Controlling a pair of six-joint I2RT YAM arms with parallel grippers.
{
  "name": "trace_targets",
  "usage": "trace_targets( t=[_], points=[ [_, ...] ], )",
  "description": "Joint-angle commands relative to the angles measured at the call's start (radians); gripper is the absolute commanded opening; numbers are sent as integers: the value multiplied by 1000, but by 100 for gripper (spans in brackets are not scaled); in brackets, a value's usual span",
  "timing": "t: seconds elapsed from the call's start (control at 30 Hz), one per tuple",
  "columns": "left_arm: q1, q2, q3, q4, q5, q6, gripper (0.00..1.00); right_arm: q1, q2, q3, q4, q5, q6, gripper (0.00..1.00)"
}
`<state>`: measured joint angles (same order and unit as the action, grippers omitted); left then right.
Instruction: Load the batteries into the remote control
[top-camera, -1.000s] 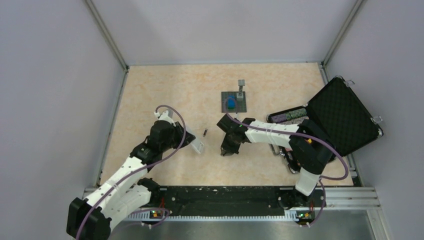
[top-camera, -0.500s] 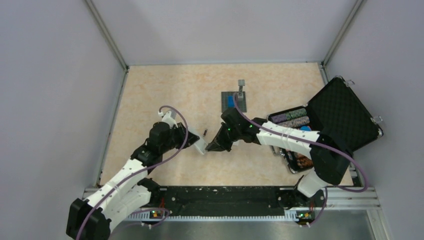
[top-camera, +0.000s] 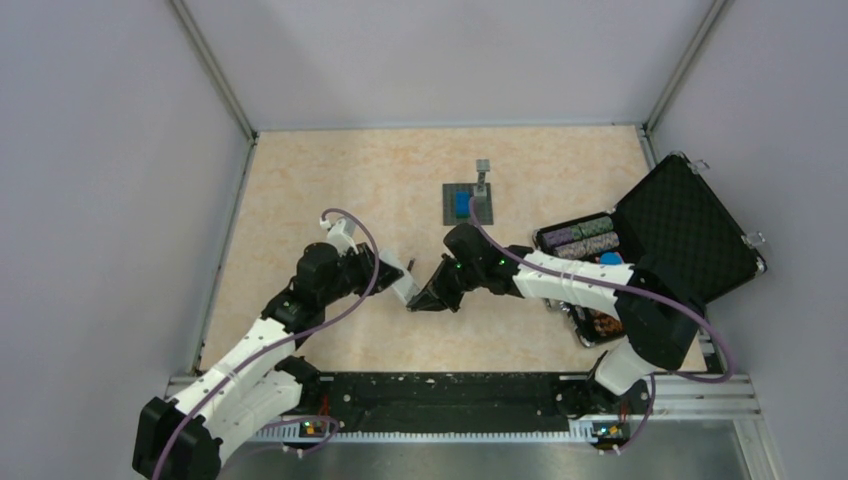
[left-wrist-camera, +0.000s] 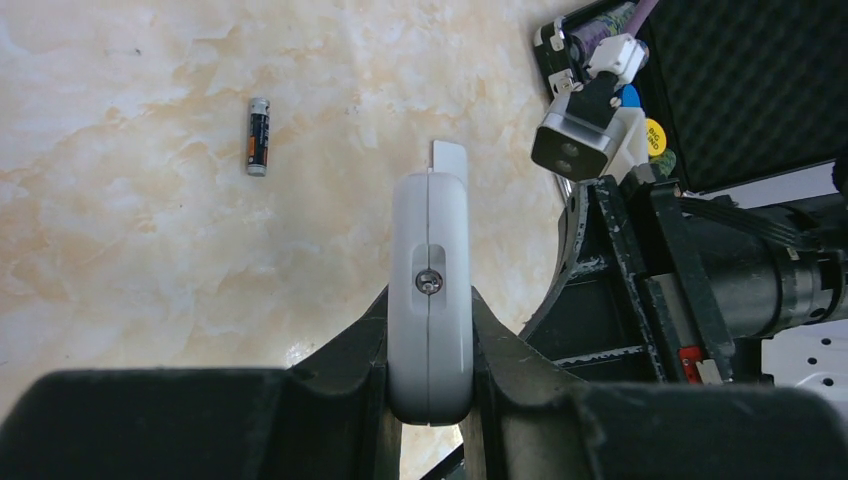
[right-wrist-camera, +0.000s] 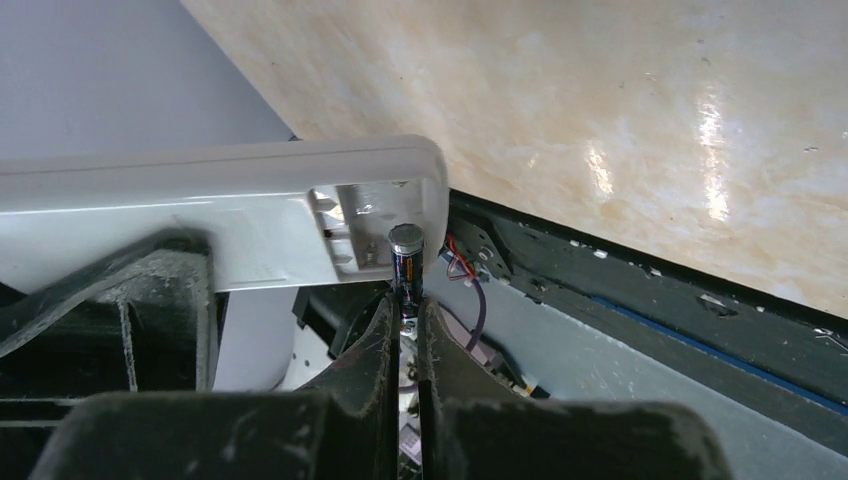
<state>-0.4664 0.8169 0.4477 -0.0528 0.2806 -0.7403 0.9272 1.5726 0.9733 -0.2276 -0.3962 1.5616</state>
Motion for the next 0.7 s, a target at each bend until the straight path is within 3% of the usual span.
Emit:
trace_targets(
  t=[0.0,0.67],
  points=[
    [-1,-1,-4,80,24,16,0,10,-9,-25,53,-32,58,0],
    [0,-13,9,57,79,25,0,7,25,-36,56,23,59,0]
  ],
)
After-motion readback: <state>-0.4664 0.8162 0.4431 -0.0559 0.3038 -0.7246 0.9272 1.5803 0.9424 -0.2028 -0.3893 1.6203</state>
